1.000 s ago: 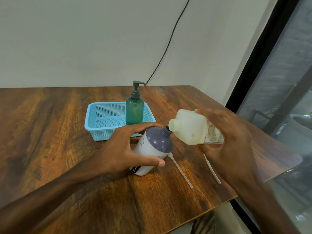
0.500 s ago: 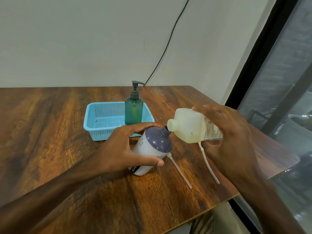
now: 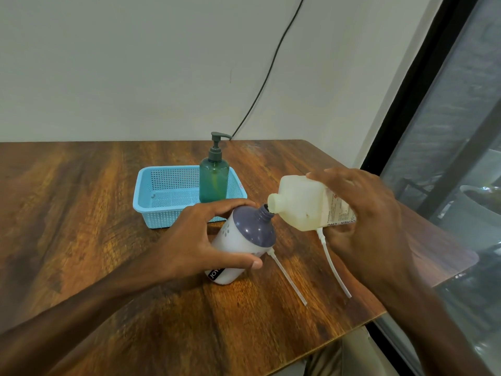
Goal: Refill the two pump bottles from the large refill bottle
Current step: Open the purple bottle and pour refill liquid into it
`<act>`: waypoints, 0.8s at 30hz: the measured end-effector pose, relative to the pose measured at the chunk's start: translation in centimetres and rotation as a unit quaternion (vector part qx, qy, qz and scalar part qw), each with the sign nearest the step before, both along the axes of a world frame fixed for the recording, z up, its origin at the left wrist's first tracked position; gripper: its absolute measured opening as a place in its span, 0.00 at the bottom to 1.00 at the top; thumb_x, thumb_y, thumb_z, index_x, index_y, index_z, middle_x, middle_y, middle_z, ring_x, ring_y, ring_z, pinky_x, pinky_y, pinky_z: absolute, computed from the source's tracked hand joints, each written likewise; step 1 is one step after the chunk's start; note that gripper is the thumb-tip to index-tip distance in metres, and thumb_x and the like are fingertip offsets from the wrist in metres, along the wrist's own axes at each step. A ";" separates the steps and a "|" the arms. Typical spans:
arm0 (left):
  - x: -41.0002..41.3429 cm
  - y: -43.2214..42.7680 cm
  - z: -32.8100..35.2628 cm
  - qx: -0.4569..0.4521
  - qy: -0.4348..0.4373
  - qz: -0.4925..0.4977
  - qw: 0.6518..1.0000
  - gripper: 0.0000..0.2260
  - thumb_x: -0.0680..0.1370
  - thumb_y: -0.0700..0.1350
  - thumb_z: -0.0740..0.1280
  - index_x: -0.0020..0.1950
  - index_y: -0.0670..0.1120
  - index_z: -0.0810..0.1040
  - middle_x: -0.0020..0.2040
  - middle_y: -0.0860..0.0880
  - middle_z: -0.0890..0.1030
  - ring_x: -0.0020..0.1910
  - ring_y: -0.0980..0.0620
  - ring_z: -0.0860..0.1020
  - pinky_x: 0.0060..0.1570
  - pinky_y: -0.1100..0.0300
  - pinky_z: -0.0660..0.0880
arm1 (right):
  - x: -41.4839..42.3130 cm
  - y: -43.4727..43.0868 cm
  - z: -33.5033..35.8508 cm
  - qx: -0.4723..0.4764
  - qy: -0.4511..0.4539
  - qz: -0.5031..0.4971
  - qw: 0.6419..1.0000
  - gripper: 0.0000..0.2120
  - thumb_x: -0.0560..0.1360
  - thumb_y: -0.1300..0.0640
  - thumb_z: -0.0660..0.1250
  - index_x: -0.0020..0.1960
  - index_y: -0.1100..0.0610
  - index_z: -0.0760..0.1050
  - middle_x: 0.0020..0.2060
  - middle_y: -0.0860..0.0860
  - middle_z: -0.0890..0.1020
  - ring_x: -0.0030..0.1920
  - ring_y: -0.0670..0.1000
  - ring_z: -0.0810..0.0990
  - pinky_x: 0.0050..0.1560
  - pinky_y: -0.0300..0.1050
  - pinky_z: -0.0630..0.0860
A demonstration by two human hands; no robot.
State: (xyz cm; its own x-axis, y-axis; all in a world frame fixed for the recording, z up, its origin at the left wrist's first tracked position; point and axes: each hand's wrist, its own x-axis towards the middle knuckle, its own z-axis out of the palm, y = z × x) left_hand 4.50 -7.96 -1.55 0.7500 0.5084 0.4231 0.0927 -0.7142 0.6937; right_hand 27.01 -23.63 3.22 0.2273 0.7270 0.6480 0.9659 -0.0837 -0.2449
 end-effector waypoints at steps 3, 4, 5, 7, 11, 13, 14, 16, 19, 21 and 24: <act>0.0 0.0 0.0 0.003 -0.004 -0.004 1.000 0.35 0.61 0.69 0.78 0.66 0.67 0.74 0.63 0.70 0.78 0.64 0.68 0.75 0.58 0.74 0.73 | -0.1 0.0 0.2 0.001 -0.005 0.003 1.000 0.39 0.64 0.62 0.81 0.71 0.44 0.74 0.67 0.49 0.78 0.71 0.54 0.70 0.69 0.69 0.66; 0.0 0.0 0.0 0.004 -0.003 -0.004 1.000 0.35 0.60 0.69 0.78 0.66 0.67 0.74 0.63 0.70 0.78 0.64 0.68 0.75 0.58 0.74 0.73 | -0.1 0.0 0.2 0.002 -0.004 0.003 1.000 0.39 0.64 0.62 0.81 0.71 0.44 0.74 0.67 0.49 0.78 0.71 0.54 0.70 0.69 0.69 0.66; 0.0 0.0 0.0 0.005 -0.001 -0.003 1.000 0.36 0.60 0.70 0.78 0.66 0.67 0.74 0.63 0.70 0.78 0.64 0.68 0.75 0.58 0.74 0.73 | -0.2 0.0 0.2 0.001 -0.003 0.002 1.000 0.39 0.64 0.62 0.81 0.71 0.44 0.74 0.67 0.49 0.78 0.71 0.54 0.70 0.70 0.68 0.66; 0.0 0.1 0.0 0.006 0.001 0.000 1.000 0.36 0.60 0.71 0.77 0.67 0.67 0.74 0.63 0.70 0.78 0.64 0.68 0.75 0.58 0.71 0.74 | -0.2 0.0 0.3 -0.001 -0.005 -0.001 1.000 0.39 0.63 0.62 0.82 0.71 0.44 0.73 0.67 0.49 0.78 0.71 0.54 0.70 0.70 0.69 0.66; 0.0 0.2 -0.1 0.004 0.001 0.000 1.000 0.37 0.60 0.71 0.77 0.67 0.66 0.74 0.63 0.70 0.78 0.65 0.68 0.75 0.60 0.68 0.74 | -0.1 0.0 0.3 -0.003 -0.007 0.000 1.000 0.39 0.64 0.61 0.82 0.71 0.44 0.74 0.67 0.49 0.78 0.71 0.54 0.71 0.69 0.69 0.66; 0.0 0.2 -0.2 0.002 0.003 0.000 1.000 0.37 0.60 0.71 0.77 0.67 0.66 0.74 0.63 0.69 0.78 0.65 0.68 0.75 0.60 0.67 0.74 | -0.1 0.1 0.4 -0.005 -0.008 -0.001 1.000 0.39 0.64 0.61 0.82 0.71 0.44 0.74 0.67 0.49 0.78 0.71 0.54 0.70 0.70 0.69 0.66; 0.0 0.2 -0.2 0.003 0.003 0.000 1.000 0.37 0.60 0.71 0.77 0.67 0.66 0.74 0.63 0.69 0.78 0.64 0.68 0.75 0.60 0.68 0.74 | -0.1 0.0 0.4 -0.005 -0.007 -0.001 1.000 0.39 0.64 0.61 0.82 0.71 0.44 0.74 0.67 0.49 0.78 0.71 0.54 0.70 0.70 0.69 0.66; 0.0 0.2 -0.1 0.005 0.002 0.000 1.000 0.36 0.60 0.72 0.77 0.66 0.67 0.74 0.63 0.70 0.78 0.64 0.68 0.75 0.59 0.70 0.73 | -0.2 0.1 0.4 -0.005 -0.008 -0.004 1.000 0.39 0.63 0.61 0.83 0.71 0.44 0.74 0.68 0.49 0.78 0.72 0.54 0.70 0.70 0.69 0.66; 0.0 0.1 -0.1 0.004 0.002 0.000 1.000 0.35 0.60 0.72 0.76 0.66 0.68 0.74 0.63 0.70 0.78 0.64 0.68 0.75 0.59 0.71 0.73 | -0.2 0.0 0.4 -0.003 -0.006 -0.001 1.000 0.40 0.63 0.61 0.83 0.71 0.44 0.74 0.67 0.49 0.78 0.71 0.54 0.70 0.69 0.70 0.66; 0.0 0.2 -0.1 0.003 0.002 0.000 1.000 0.36 0.60 0.72 0.76 0.66 0.67 0.74 0.64 0.70 0.78 0.65 0.68 0.75 0.59 0.71 0.73 | -0.2 0.1 0.5 -0.002 -0.008 0.000 1.000 0.39 0.63 0.62 0.83 0.70 0.44 0.74 0.67 0.49 0.78 0.71 0.54 0.70 0.69 0.69 0.67; 0.0 0.2 -0.1 0.006 0.001 -0.002 1.000 0.37 0.60 0.70 0.77 0.68 0.65 0.75 0.63 0.69 0.78 0.65 0.67 0.75 0.60 0.69 0.74 | -0.2 0.1 0.6 -0.003 -0.008 0.002 1.000 0.39 0.63 0.62 0.82 0.70 0.44 0.74 0.67 0.49 0.78 0.71 0.54 0.70 0.70 0.69 0.66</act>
State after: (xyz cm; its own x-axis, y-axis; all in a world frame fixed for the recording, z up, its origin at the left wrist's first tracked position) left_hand 4.47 -7.75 -1.63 0.7525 0.5011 0.4273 0.0916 -0.7222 0.6856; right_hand 26.77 -23.55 3.77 0.2132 0.7322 0.6469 0.9702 -0.0806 -0.2286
